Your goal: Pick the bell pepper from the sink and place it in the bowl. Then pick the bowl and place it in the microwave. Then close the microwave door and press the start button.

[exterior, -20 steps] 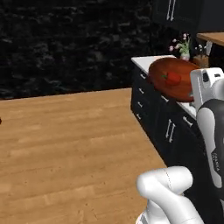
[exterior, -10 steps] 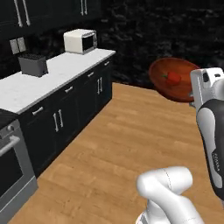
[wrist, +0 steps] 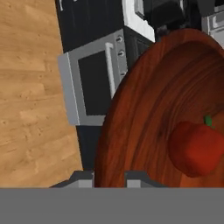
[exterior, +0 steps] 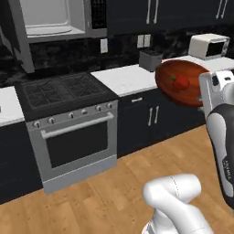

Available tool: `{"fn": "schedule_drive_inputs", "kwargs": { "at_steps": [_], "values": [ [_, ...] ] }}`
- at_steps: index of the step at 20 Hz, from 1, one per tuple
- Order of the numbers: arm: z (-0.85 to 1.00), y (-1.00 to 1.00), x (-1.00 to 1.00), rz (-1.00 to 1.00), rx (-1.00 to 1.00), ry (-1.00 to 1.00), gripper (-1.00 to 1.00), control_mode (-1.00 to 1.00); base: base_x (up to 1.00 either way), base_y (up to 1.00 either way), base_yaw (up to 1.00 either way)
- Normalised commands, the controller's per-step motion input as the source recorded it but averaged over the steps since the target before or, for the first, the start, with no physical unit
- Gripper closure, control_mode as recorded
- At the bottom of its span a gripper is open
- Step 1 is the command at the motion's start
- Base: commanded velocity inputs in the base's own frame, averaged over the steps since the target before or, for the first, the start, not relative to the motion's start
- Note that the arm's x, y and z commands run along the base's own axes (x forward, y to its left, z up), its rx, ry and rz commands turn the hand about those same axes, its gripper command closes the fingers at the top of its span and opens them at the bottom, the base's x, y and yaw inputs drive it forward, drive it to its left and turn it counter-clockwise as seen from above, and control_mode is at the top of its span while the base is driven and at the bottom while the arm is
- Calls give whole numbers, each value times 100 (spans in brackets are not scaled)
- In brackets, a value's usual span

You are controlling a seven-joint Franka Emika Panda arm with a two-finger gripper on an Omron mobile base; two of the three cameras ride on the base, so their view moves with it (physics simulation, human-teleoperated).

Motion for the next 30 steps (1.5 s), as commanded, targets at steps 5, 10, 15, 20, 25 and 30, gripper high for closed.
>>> {"fn": "schedule_drive_inputs", "kwargs": {
  "at_steps": [5,10,15,20,25,30],
  "values": [
    [0,0,0,0,0,0,100,100,98,0,79],
    [0,0,0,0,0,0,100,100,61,-13,76],
    [0,0,0,0,0,0,100,100,30,-58,59],
    [0,0,0,0,0,0,100,100,0,-96,32],
    [0,0,0,0,0,0,100,100,12,-96,11],
    [0,0,0,0,0,0,100,100,91,-25,1]
  ]
}}
